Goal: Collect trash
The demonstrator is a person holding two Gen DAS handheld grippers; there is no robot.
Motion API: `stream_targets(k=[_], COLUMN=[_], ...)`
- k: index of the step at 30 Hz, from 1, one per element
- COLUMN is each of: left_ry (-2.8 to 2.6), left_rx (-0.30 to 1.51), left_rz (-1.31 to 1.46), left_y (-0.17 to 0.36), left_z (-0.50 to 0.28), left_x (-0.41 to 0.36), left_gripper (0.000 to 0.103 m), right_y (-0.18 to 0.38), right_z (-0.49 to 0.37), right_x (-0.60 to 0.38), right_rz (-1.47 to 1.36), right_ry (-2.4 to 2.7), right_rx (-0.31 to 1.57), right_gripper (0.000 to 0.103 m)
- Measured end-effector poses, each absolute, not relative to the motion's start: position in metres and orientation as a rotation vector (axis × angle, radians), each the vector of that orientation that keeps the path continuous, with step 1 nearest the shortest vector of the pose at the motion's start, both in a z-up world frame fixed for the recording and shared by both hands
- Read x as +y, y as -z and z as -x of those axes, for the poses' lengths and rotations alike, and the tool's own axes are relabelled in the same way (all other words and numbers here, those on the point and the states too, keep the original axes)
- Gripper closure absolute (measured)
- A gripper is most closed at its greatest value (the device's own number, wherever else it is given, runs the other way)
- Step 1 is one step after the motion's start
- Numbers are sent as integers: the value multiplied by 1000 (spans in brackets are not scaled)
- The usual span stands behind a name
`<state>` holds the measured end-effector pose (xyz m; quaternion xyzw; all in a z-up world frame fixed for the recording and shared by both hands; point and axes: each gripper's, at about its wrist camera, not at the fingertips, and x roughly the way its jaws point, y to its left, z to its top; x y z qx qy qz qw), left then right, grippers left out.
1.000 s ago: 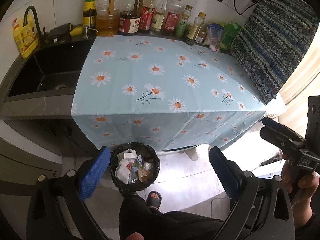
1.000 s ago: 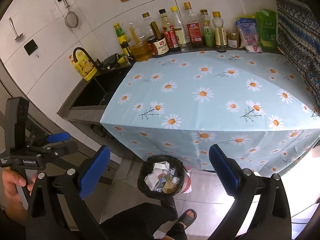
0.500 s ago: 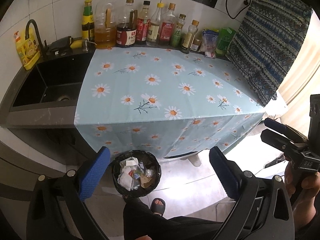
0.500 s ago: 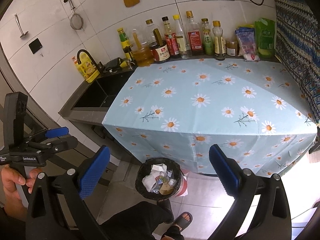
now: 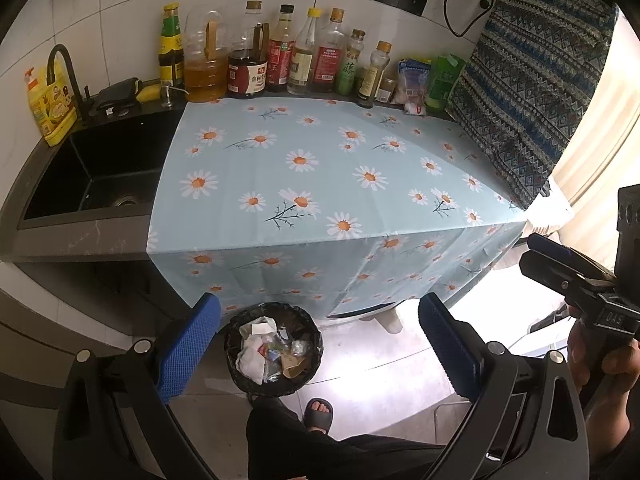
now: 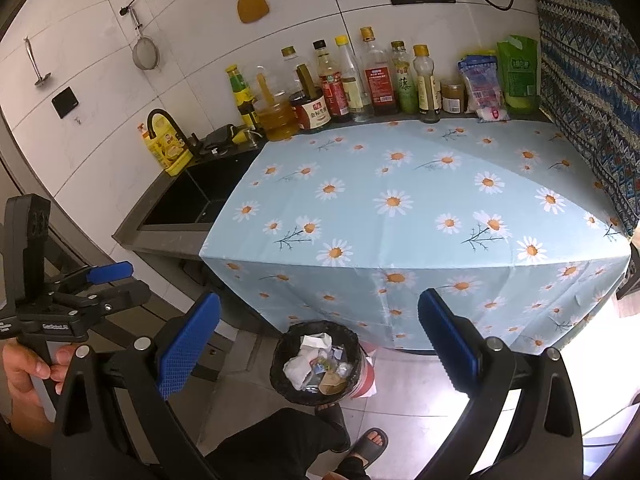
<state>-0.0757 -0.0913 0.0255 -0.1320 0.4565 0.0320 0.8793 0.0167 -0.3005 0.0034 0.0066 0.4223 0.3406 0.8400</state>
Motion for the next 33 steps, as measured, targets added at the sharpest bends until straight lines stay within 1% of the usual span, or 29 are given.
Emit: stream_targets(k=[33], left_ry=[-111], left_rx=[927], left_rz=[272], left_y=[-25], left_z=[82], left_x=[-87], left_gripper=[7], right_y=[5], right_z=[-20], right_x=[-300], right_rz=[-19], right_ry=[-705], right_rx=[933], right_gripper=[5])
